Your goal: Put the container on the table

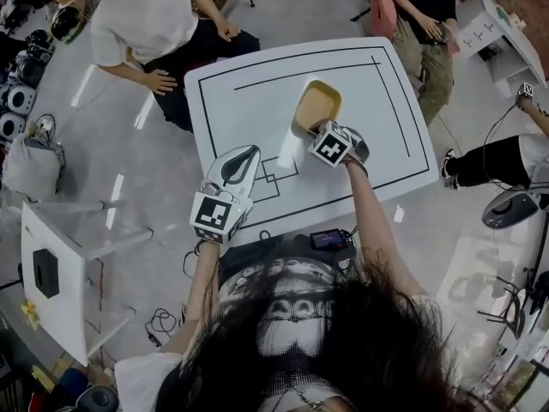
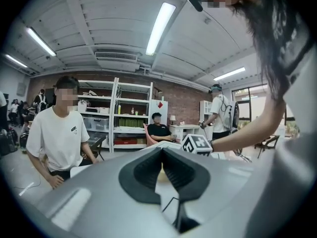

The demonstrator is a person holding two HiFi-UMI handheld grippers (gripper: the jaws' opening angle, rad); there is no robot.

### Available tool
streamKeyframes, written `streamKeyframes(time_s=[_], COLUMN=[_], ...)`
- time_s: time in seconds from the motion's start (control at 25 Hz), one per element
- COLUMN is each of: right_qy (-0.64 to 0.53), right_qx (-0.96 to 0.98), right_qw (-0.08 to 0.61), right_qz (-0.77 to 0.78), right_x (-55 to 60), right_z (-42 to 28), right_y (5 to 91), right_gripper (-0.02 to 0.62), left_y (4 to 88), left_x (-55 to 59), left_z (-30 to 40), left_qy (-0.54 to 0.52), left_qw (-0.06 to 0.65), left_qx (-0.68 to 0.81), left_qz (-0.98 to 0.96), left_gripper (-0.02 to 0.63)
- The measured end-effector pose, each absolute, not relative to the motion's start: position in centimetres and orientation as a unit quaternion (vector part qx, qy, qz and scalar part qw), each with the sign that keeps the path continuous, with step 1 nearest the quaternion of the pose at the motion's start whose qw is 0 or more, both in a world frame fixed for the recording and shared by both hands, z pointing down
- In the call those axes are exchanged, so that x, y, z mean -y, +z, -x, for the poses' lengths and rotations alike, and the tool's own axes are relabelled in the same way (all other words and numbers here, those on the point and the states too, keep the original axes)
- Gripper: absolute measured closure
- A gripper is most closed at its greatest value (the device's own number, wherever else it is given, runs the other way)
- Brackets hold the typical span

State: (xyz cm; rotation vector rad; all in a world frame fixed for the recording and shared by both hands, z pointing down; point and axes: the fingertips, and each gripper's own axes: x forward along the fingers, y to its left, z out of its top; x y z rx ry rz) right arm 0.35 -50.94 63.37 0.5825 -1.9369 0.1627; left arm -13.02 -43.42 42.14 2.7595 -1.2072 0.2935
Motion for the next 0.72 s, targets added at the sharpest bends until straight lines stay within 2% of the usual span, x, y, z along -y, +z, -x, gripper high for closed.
streamKeyframes(time_s=[0.12, 0.16, 0.4, 0.72], right_qy=[0.072, 0.073, 0.075, 0.093], right_qx=[0.809, 0.810, 0.832, 0.874], right_qw=[0.528, 0.524, 0.466, 0.334], right_qz=[-0.249, -0.254, -0.293, -0.342], right_x=[51.1, 51.2, 50.5, 46.0], right_z=[-0.7, -0.8, -0.7, -0.8], right_y=[63.5, 63.3, 60.6, 54.0], right_gripper=[0.501, 0.492, 0.491, 0.492], left_y=[42.1, 42.1, 42.2, 41.2], left_x=[43.6, 43.6, 43.2, 41.8], left_z=[12.8, 12.7, 12.0, 9.7], left_qy=[0.097, 0.097, 0.100, 0.091], left_qw=[0.056, 0.055, 0.052, 0.045], left_qx=[0.392, 0.391, 0.388, 0.384], left_qz=[-0.913, -0.914, -0.915, -0.918], left_gripper=[0.606, 0.606, 0.606, 0.606])
